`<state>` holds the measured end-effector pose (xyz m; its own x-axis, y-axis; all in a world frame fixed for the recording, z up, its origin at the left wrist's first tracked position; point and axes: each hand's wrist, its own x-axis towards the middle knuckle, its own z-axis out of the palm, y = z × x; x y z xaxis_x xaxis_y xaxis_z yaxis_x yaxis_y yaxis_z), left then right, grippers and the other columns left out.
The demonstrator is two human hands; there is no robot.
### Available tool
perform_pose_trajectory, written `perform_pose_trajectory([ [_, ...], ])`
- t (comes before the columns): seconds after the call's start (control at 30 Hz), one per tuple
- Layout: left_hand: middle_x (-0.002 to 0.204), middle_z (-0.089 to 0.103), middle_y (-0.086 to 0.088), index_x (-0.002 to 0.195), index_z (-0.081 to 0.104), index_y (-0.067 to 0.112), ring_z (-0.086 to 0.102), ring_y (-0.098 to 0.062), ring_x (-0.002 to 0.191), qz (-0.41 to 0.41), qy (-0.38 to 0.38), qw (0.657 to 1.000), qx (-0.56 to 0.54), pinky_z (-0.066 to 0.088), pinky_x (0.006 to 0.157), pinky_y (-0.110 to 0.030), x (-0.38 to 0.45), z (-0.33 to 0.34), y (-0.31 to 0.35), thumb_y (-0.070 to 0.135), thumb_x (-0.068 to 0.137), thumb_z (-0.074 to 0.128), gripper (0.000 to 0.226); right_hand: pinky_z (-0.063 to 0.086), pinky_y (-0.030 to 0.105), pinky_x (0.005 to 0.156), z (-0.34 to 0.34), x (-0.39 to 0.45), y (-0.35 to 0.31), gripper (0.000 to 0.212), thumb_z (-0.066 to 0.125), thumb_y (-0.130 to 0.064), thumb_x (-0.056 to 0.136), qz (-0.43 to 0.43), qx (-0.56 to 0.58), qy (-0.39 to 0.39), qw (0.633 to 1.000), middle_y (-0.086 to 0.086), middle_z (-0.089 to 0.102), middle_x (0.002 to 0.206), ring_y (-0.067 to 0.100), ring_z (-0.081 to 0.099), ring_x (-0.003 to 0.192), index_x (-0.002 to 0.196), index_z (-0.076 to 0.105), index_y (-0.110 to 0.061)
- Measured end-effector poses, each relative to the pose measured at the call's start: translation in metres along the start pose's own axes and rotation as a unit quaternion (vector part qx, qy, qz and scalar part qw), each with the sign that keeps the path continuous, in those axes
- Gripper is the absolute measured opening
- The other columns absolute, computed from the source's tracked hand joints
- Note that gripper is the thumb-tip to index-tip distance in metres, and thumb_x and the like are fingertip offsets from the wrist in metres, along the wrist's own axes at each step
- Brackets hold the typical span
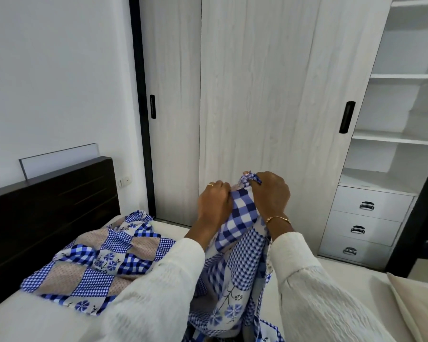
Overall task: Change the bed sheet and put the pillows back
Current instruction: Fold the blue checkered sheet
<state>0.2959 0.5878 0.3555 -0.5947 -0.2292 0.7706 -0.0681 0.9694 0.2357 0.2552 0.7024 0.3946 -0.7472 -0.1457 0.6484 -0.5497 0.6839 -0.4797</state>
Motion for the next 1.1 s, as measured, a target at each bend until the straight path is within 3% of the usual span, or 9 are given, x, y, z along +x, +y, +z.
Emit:
perform_pose_trajectory([
  [0.07, 0.096, 0.066, -0.013, 0.094, 0.063, 0.001, 0.062, -0.029, 0.087, -0.081, -0.080, 0.992, 0.050, 0.042, 0.064, -0.030, 0.001, -0.004, 0.002, 0.006, 0.090, 0.048, 0.016, 0.035, 0.025, 0.064, 0.000, -0.001, 0.000, 0.029, 0.051, -0.024, 0.094, 0.000, 0.008, 0.008, 1.000, 0.015, 0.067, 0.091, 0.028, 0.061, 0.082, 0.093, 0.069, -0.002],
  [0.17, 0.110, 0.063, -0.011, 0.117, 0.050, 0.006, 0.062, -0.025, 0.096, -0.147, -0.121, 0.979, 0.071, 0.047, 0.076, -0.030, -0.004, -0.002, -0.004, 0.016, 0.096, 0.046, 0.024, 0.034, 0.023, 0.066, 0.000, -0.005, -0.002, 0.031, 0.048, -0.024, 0.096, 0.023, 0.017, 0.031, 0.999, 0.015, 0.068, 0.097, 0.028, 0.061, 0.087, 0.100, 0.069, -0.002],
  [0.3, 0.111, 0.063, -0.009, 0.117, 0.048, 0.009, 0.061, -0.026, 0.099, -0.133, -0.167, 0.964, 0.157, 0.049, 0.077, -0.033, -0.019, -0.001, -0.029, 0.010, 0.094, 0.045, 0.023, 0.032, 0.026, 0.065, -0.008, -0.003, 0.005, 0.030, 0.046, -0.021, 0.096, 0.089, 0.037, 0.086, 0.992, 0.016, 0.066, 0.098, 0.030, 0.060, 0.089, 0.101, 0.067, 0.000],
  [0.47, 0.116, 0.060, -0.012, 0.117, 0.060, 0.008, 0.054, -0.026, 0.112, -0.252, -0.233, 0.906, 0.248, 0.049, 0.087, -0.035, -0.052, -0.010, -0.095, 0.008, 0.092, 0.044, 0.029, 0.040, 0.031, 0.066, -0.030, 0.016, 0.035, 0.031, 0.047, -0.024, 0.096, 0.223, 0.095, 0.200, 0.949, 0.018, 0.066, 0.099, 0.034, 0.061, 0.091, 0.097, 0.068, 0.000],
  [0.57, 0.127, 0.043, -0.017, 0.122, 0.049, 0.005, 0.041, -0.031, 0.120, -0.290, -0.178, 0.905, 0.256, 0.045, 0.092, -0.036, -0.058, -0.019, -0.114, 0.011, 0.093, 0.045, 0.031, 0.037, 0.030, 0.067, -0.035, 0.020, 0.048, 0.027, 0.051, -0.024, 0.094, 0.268, 0.124, 0.195, 0.935, 0.019, 0.063, 0.104, 0.035, 0.060, 0.092, 0.098, 0.066, -0.001],
  [0.67, 0.123, 0.038, -0.023, 0.119, 0.042, -0.003, 0.046, -0.038, 0.110, -0.321, -0.068, 0.943, 0.062, 0.043, 0.089, -0.041, -0.024, -0.021, -0.094, -0.003, 0.085, 0.051, 0.035, 0.041, 0.031, 0.073, -0.026, 0.013, 0.036, 0.032, 0.056, -0.021, 0.087, 0.217, 0.119, 0.109, 0.963, 0.013, 0.049, 0.120, 0.033, 0.059, 0.093, 0.118, 0.055, -0.014],
  [0.87, 0.090, 0.047, -0.010, 0.089, 0.057, -0.005, 0.046, -0.017, 0.081, -0.090, 0.026, 0.968, -0.234, 0.037, 0.066, -0.017, 0.052, -0.028, 0.006, -0.018, 0.069, 0.048, 0.026, 0.039, 0.023, 0.082, -0.002, -0.007, -0.011, 0.060, 0.065, -0.019, 0.083, -0.069, 0.197, -0.130, 0.969, 0.005, 0.042, 0.130, 0.017, 0.054, 0.100, 0.138, 0.040, -0.018],
  [0.97, 0.089, 0.054, -0.013, 0.086, 0.060, -0.003, 0.049, -0.016, 0.079, 0.037, -0.024, 0.975, -0.218, 0.032, 0.062, -0.012, 0.062, -0.035, 0.032, -0.014, 0.075, 0.052, 0.018, 0.041, 0.027, 0.074, -0.002, -0.008, -0.013, 0.055, 0.058, -0.007, 0.083, -0.043, 0.245, -0.105, 0.963, 0.005, 0.062, 0.109, 0.022, 0.059, 0.095, 0.135, 0.045, -0.017],
  [1.1, 0.092, 0.056, -0.016, 0.088, 0.060, -0.002, 0.055, -0.028, 0.082, 0.085, -0.081, 0.986, -0.118, 0.031, 0.063, -0.022, 0.047, -0.026, 0.017, -0.009, 0.076, 0.053, 0.015, 0.045, 0.032, 0.077, -0.006, -0.008, 0.007, 0.036, 0.045, 0.004, 0.085, 0.026, 0.222, -0.023, 0.974, 0.013, 0.069, 0.103, 0.030, 0.062, 0.094, 0.110, 0.067, -0.011],
])
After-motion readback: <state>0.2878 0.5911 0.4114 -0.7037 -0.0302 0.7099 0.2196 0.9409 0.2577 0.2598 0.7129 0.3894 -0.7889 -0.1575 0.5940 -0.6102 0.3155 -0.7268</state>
